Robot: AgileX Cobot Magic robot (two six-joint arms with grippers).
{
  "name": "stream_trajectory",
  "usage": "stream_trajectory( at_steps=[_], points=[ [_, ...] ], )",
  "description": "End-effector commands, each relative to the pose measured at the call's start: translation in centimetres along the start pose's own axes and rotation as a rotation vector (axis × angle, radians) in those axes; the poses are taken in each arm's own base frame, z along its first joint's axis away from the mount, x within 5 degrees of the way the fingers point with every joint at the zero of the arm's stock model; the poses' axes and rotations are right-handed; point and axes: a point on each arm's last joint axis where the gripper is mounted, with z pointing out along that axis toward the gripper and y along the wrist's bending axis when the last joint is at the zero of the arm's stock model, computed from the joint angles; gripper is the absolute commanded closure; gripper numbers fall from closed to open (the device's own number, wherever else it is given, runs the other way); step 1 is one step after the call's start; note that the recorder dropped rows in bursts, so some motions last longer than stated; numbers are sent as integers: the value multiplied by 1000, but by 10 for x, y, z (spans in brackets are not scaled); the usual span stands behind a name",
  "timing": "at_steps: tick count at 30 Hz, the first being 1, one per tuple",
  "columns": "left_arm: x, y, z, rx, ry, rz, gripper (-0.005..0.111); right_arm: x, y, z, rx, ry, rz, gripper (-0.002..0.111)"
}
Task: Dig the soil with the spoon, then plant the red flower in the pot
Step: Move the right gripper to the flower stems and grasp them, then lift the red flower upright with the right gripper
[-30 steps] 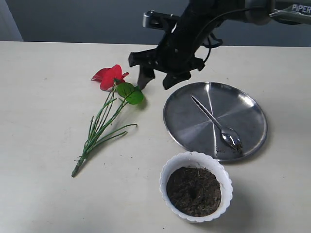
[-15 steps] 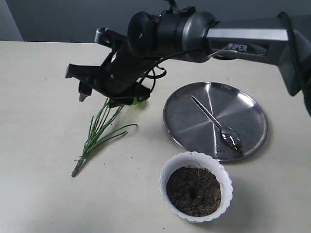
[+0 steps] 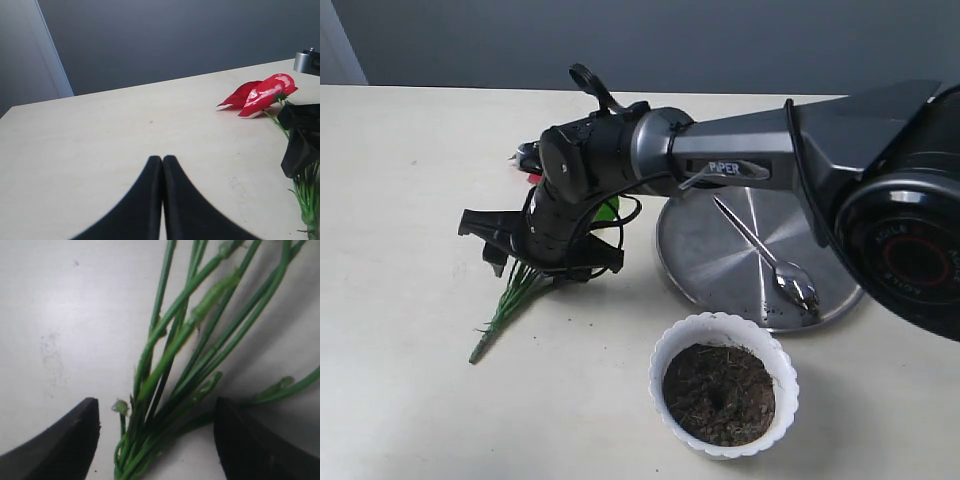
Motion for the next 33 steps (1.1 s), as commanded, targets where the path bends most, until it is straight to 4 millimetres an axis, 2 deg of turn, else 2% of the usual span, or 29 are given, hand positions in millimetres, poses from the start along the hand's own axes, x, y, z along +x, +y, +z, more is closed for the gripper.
stream_trajectory(
  at_steps=[1, 8, 10, 11, 13, 17, 20, 24, 28, 33],
  points=[
    [0, 0, 0, -4, -10, -4, 106, 0, -3, 6, 18, 6, -3, 45],
    [0, 0, 0, -4, -12, -4, 106, 3, -8, 17, 42, 26, 9, 45],
    [0, 0, 0, -4, -12, -4, 106, 4, -10, 20, 48, 32, 26, 55],
    [0, 0, 0, -4, -12, -4, 106, 4, -10, 21, 50, 35, 28, 67],
    [0, 0, 0, -4, -12, -4, 106, 5, -10, 20, 54, 40, 30, 76],
    [0, 0, 0, -4, -13, -4, 106, 6, -13, 20, 78, 61, 24, 77],
    [0, 0, 0, -4, -13, -4, 106, 6, -14, 20, 94, 59, 7, 108],
    [0, 0, 0, -4, -13, -4, 106, 4, -12, 16, 82, 44, -34, 109],
    [0, 0, 0, -4, -13, -4, 106, -5, -5, 0, 66, -48, -123, 109],
    [0, 0, 0, -4, -13, -4, 106, -25, 14, -48, 2, -277, -270, 109]
  ],
)
